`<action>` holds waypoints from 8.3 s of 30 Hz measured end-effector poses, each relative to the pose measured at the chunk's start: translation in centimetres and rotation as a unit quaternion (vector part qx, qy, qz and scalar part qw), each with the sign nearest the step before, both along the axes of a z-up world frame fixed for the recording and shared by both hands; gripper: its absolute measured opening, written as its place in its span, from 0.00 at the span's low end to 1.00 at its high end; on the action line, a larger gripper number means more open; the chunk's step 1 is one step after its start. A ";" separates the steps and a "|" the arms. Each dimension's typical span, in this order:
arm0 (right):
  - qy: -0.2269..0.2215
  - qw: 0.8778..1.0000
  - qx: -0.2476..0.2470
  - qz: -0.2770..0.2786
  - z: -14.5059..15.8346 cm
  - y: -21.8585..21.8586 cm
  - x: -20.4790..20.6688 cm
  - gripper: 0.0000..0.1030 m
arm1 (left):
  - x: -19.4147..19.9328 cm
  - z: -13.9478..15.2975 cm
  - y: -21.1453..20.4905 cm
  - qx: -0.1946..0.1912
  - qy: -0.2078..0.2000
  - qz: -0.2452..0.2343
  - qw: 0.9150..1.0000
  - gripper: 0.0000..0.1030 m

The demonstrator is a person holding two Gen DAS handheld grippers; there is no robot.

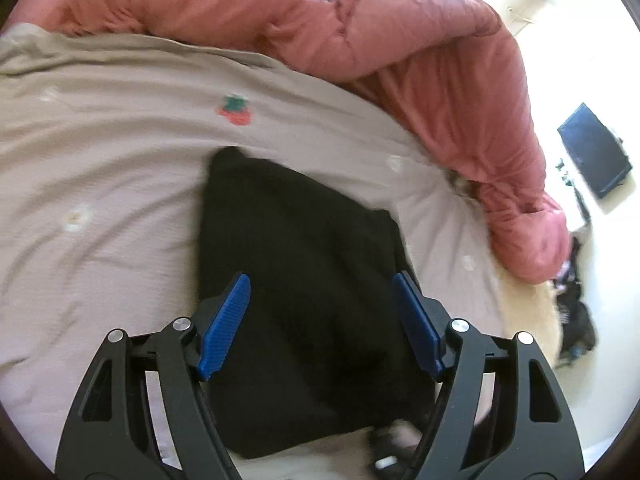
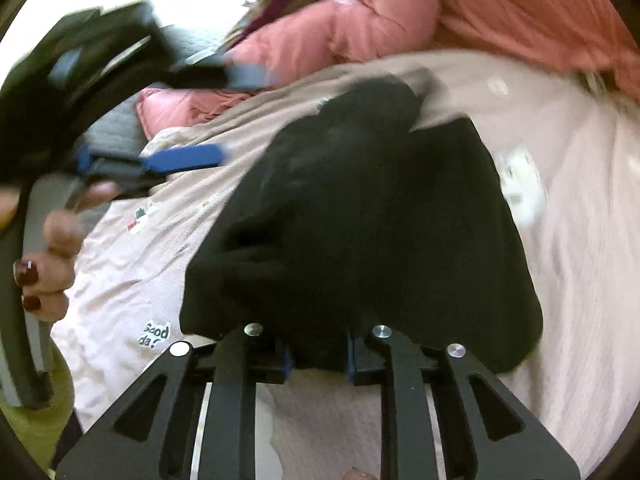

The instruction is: Fold small clothes

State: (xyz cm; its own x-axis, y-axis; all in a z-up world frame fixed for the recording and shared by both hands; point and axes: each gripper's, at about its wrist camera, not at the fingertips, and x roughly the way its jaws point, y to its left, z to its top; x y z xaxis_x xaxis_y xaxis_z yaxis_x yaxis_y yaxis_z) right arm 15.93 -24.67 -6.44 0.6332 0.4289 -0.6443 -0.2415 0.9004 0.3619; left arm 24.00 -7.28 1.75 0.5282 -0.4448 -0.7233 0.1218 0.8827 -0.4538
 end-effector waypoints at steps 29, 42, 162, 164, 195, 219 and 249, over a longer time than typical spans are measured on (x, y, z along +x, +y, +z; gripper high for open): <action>0.101 0.991 0.088 -0.028 3.0 -7.5 7.0 0.65 | -4.7 -5.5 1.1 0.060 0.008 -0.007 0.998 0.63; 0.101 0.992 0.074 -0.015 2.3 -5.8 10.9 0.47 | -5.4 -4.6 -0.4 0.116 -0.024 -0.022 0.993 0.64; 0.032 0.997 -0.046 -0.046 0.7 -7.7 2.6 0.80 | -5.0 -6.7 0.1 0.063 0.013 -0.018 0.998 0.71; 0.032 0.997 -0.046 -0.046 0.7 -7.7 2.4 0.82 | -5.1 -6.6 0.1 0.061 0.014 -0.018 0.998 0.72; -0.083 0.990 -0.078 -0.080 8.0 -5.3 -3.4 0.96 | -10.0 -0.8 4.5 0.091 -0.086 0.033 0.992 0.91; -0.109 0.985 -0.095 -0.098 7.7 -2.2 -11.3 0.96 | -18.6 -1.0 7.1 0.132 -0.127 0.039 0.982 0.91; -0.049 0.981 -0.149 -0.111 1.0 1.1 -13.2 0.96 | -20.1 -4.9 6.8 0.152 -0.081 0.043 0.984 0.91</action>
State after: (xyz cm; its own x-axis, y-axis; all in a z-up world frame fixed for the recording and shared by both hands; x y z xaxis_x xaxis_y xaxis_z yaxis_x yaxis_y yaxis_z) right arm 2.76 -23.60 -5.47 0.7547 0.0746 -0.6518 -0.0475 0.9971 0.0591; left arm 3.92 -0.49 -3.14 0.6743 -0.1691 -0.7188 0.0899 0.9850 -0.1475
